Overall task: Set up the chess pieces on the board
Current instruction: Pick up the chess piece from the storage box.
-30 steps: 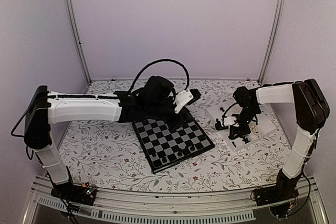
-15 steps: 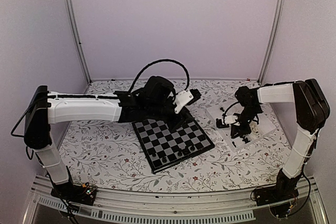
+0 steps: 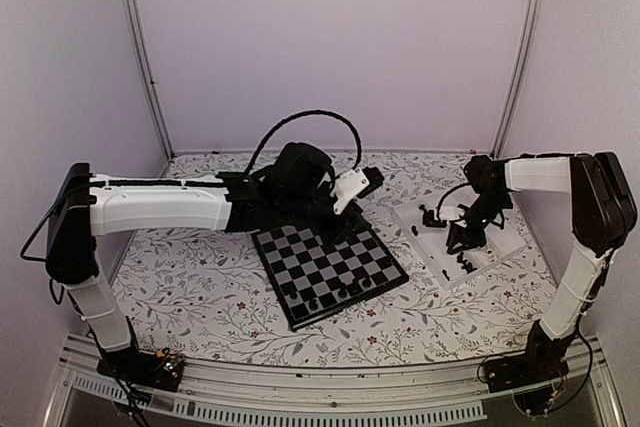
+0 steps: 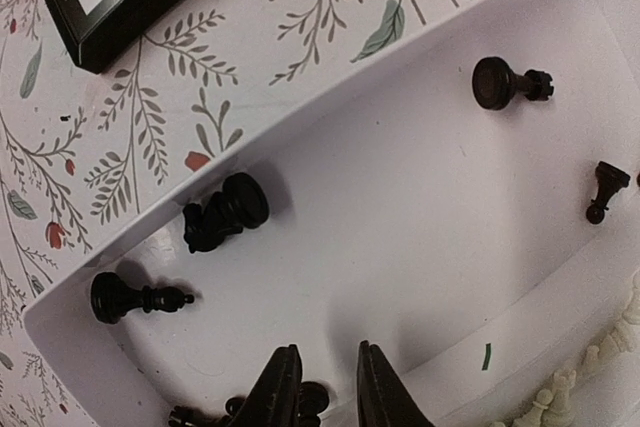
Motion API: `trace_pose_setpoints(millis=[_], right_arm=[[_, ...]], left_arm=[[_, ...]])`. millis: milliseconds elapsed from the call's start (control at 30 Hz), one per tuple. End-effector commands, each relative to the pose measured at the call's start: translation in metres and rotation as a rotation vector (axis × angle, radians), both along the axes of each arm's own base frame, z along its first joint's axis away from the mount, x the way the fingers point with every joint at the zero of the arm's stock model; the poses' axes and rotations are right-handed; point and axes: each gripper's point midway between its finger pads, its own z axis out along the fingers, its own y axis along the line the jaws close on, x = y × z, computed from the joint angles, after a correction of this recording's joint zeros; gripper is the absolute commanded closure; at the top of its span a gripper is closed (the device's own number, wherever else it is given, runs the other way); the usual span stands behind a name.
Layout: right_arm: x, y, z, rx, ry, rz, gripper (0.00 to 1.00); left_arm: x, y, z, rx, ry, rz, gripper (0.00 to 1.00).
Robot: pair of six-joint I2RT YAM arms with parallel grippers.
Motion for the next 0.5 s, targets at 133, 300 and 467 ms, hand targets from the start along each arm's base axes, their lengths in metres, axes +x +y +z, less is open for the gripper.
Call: trace_pose_setpoints(millis=[133, 300, 467], right_arm=[[0.018, 0.019, 0.022, 0.063, -0.154, 0.03, 0.62], [0.027, 0.022, 0.03, 0.05, -0.048, -0.031, 0.65], [0.007, -0.007, 0.03, -0.121, -0.045, 0.041, 0.64]], left_arm=[[0.003, -0.006, 0.002, -0.007, -0.007, 0.003, 0.61], [0.008, -0.012, 0.003, -0.001, 0.021, -0.003, 0.61], [0.008, -0.01, 0.003, -0.001, 0.02, -0.003, 0.61]])
